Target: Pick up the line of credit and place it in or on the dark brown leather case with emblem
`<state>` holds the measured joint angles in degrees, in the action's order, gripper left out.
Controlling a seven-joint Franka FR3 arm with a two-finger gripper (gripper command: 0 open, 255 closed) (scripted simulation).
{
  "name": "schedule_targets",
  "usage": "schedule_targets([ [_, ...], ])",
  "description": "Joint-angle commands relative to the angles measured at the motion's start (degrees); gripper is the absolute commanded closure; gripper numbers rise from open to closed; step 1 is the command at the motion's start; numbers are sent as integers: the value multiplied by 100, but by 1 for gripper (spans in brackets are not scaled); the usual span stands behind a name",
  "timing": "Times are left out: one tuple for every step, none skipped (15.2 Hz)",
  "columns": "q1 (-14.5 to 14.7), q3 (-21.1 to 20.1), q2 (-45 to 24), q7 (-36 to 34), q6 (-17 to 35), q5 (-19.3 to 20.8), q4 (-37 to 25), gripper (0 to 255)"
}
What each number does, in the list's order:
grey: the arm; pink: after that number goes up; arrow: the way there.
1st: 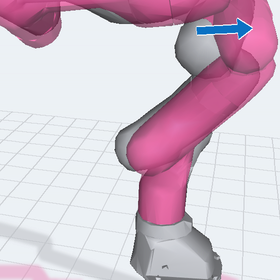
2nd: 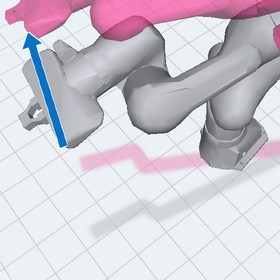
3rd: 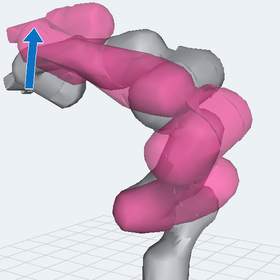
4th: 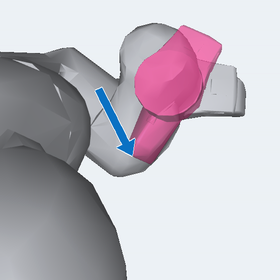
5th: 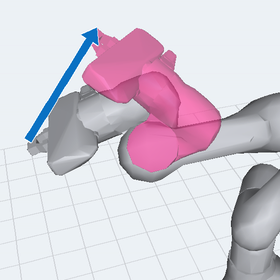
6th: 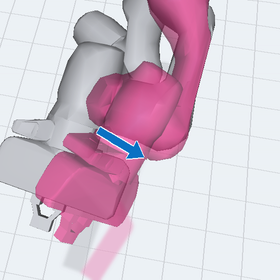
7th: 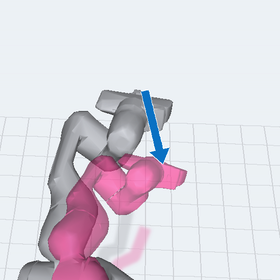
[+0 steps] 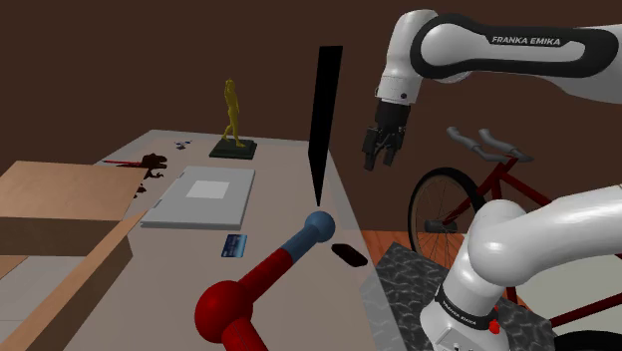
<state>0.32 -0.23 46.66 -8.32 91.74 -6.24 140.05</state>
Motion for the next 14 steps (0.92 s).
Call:
schedule_targets([
  [0,0,0,0,0,0,0,0],
  [15,-107,-176,-192,61,-115,-40,0],
  [27,-211,-358,-379,122,-228,-87,0],
  [40,-312,-547,-565,186,-337,-142,0],
  [52,-410,-741,-748,250,-443,-204,0],
  [63,-503,-941,-928,314,-545,-273,0],
  [73,-594,-1145,-1106,379,-643,-348,0],
  [83,-680,-1354,-1282,444,-737,-431,0],
  [91,-764,-1566,-1455,508,-827,-520,0],
  [100,-844,-1783,-1626,572,-913,-615,0],
  [109,-919,-2003,-1795,635,-994,-717,0],
  [116,-992,-2226,-1962,697,-1070,-825,0],
  [124,-1061,-2452,-2127,758,-1142,-939,0],
  [133,-1125,-2680,-2291,817,-1209,-1059,0],
])
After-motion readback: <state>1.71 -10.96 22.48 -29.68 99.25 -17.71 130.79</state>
